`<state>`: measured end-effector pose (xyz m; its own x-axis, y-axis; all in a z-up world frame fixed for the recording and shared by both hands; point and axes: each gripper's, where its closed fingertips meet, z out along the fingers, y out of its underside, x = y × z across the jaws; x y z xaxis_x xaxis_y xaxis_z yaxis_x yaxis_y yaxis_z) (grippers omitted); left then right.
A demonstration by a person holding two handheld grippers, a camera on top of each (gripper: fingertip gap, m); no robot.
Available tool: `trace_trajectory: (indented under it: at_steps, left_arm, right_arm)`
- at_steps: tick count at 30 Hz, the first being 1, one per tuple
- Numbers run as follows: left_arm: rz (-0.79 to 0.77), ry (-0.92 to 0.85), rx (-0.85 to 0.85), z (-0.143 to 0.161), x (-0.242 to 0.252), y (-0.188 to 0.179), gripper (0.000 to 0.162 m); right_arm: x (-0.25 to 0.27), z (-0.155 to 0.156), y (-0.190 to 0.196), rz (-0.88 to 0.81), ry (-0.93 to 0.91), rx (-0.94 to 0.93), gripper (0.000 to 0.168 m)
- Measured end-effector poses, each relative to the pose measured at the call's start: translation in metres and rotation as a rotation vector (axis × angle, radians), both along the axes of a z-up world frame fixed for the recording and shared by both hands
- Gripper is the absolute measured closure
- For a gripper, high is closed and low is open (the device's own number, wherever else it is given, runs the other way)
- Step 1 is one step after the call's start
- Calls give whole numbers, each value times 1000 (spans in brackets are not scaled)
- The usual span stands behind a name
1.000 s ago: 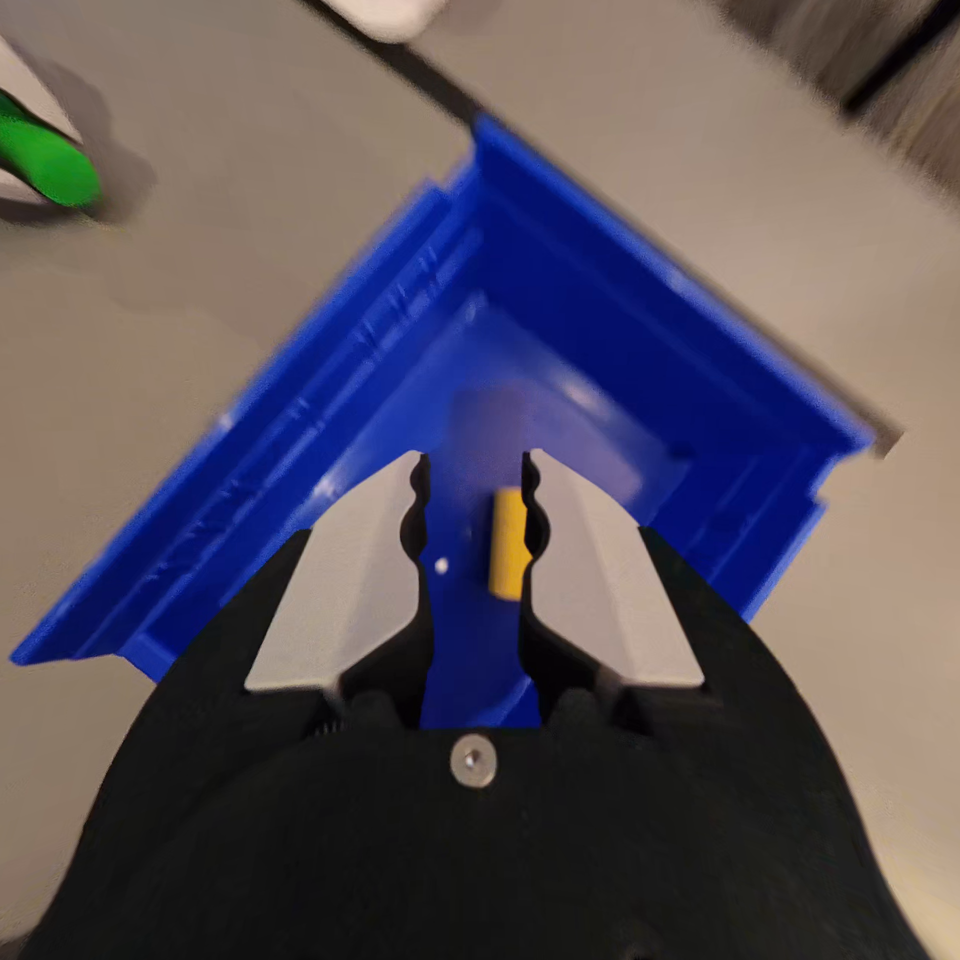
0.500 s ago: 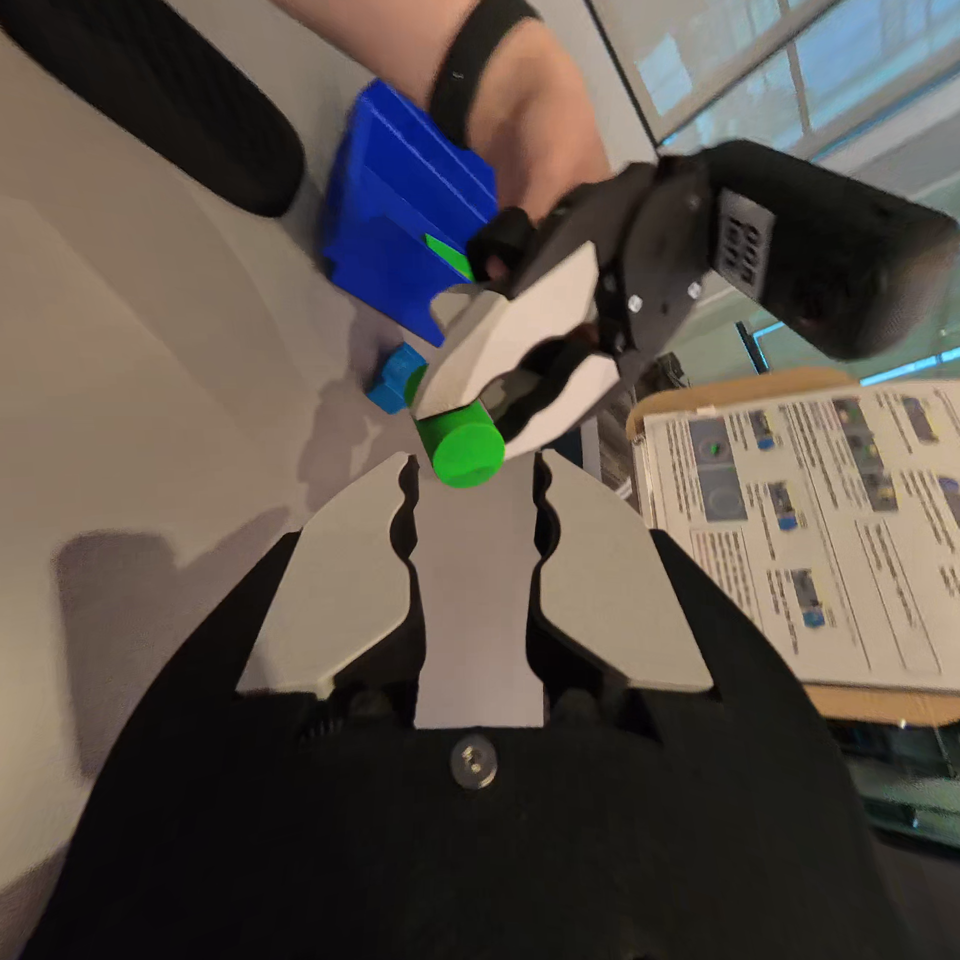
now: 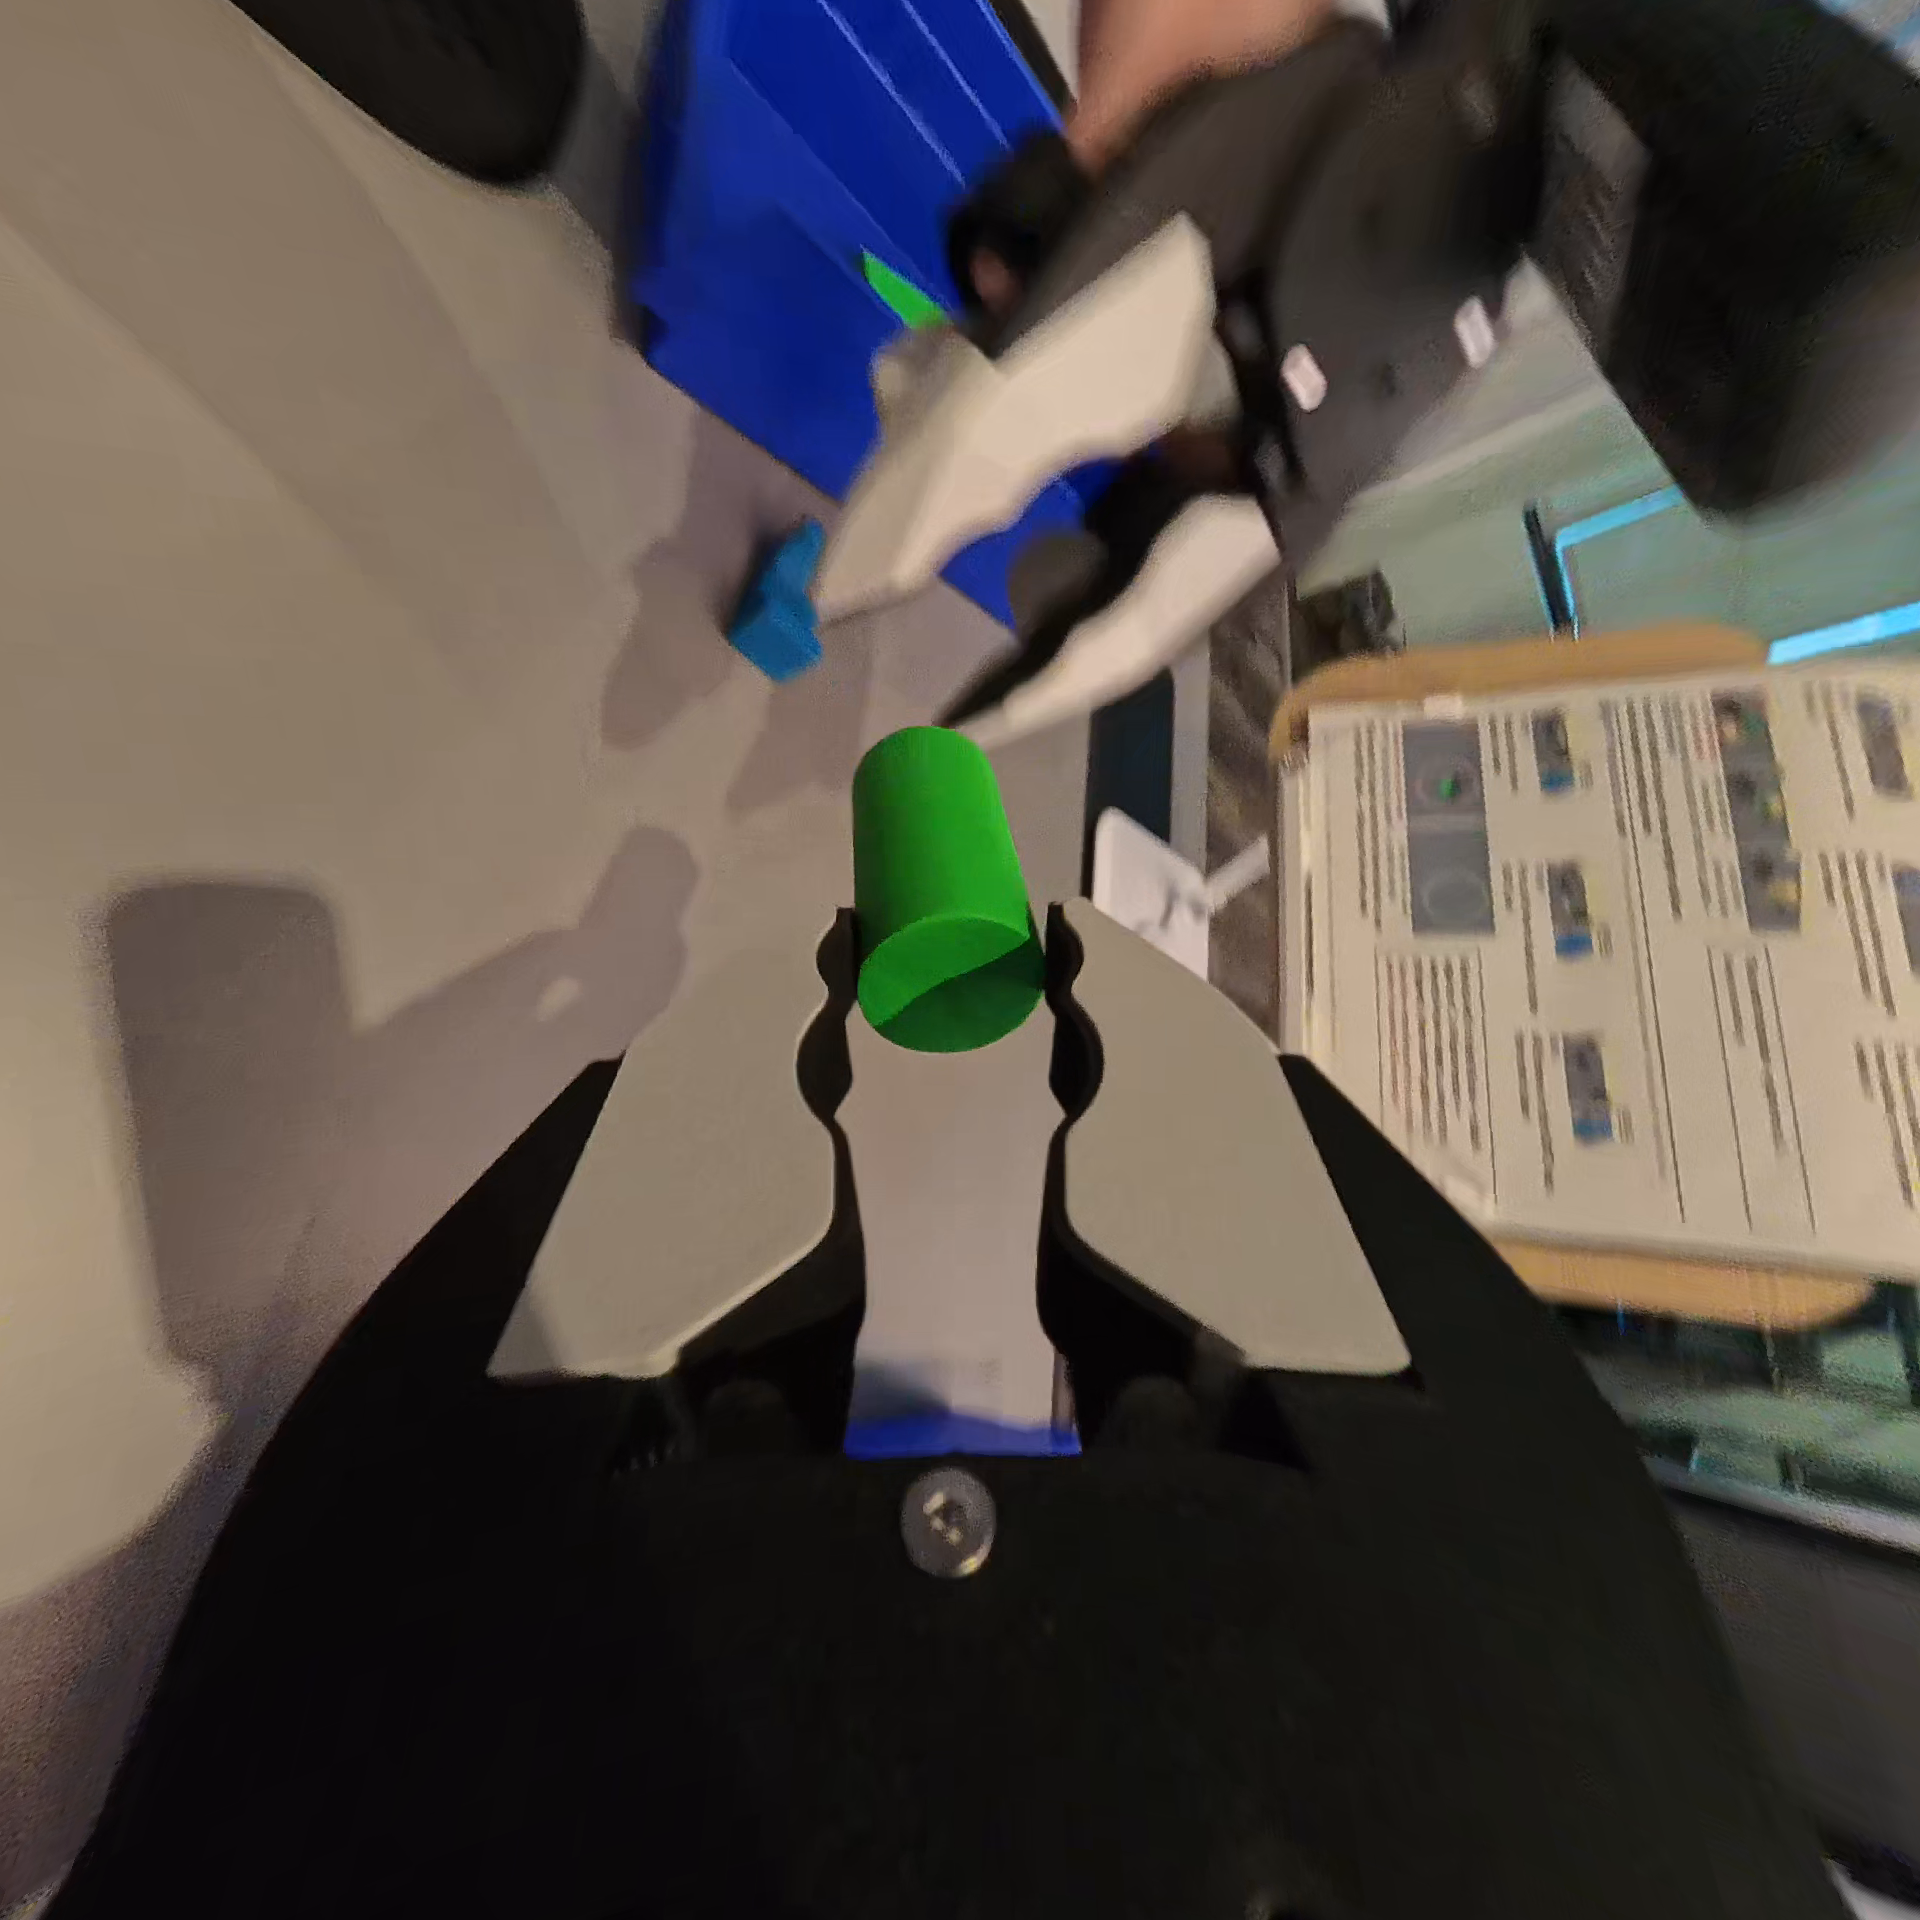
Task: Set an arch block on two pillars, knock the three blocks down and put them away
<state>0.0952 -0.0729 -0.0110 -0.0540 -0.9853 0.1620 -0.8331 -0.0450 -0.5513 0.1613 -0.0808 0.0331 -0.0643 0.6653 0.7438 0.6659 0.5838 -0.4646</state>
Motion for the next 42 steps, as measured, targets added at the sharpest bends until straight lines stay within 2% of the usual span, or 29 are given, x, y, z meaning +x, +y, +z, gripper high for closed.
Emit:
trace_trajectory:
  at_steps: [2, 5, 8, 10, 14, 17, 19, 21, 27, 30, 32, 34, 38, 40, 42]
  left_arm:
    - [66, 175, 145, -24, -33, 26, 116]
    - [92, 380, 189, -61, -66, 35, 111]
    - [74, 561, 226, -96, -89, 37, 106]
    - [52, 621, 225, -114, -93, 35, 102]
    - [34, 691, 263, -136, -100, 44, 103]
    - [40, 689, 237, -144, -101, 46, 111]
    - [48, 691, 223, -147, -102, 47, 118]
    - [50, 687, 211, -148, -102, 47, 126]
    - [62, 695, 225, -145, -106, 47, 126]
    - [107, 534, 190, -123, -87, 44, 126]
    - [131, 354, 149, -94, -64, 39, 126]
    - [136, 131, 105, -54, -36, 31, 126]
    - [110, -339, 41, 37, 15, 7, 126]
    - [106, -521, -4, 78, 31, -5, 126]
    - [104, -638, -14, 105, 41, -15, 126]
  right_arm:
    - [38, 10, 22, -127, 27, -53, 132]
    - [116, 11, 70, -423, 84, -143, 133]
    - [193, -27, 101, -725, 64, -358, 132]
    - [228, -58, 103, -846, 5, -491, 132]
    - [239, -95, 101, -825, -7, -663, 132]
    - [237, -114, 95, -794, -1, -798, 132]
    - [243, -120, 97, -835, 10, -839, 127]
    - [247, -118, 102, -864, 38, -833, 117]
    - [235, -88, 109, -813, 119, -693, 116]
    - [208, -62, 113, -708, 192, -590, 117]
    - [177, -39, 111, -590, 258, -524, 117]
    - [139, -12, 102, -440, 341, -442, 117]
    - [46, 30, 50, -52, 504, -493, 117]
    - [13, 34, 27, 51, 512, -534, 116]
    - [-9, 37, 14, 91, 527, -553, 113]
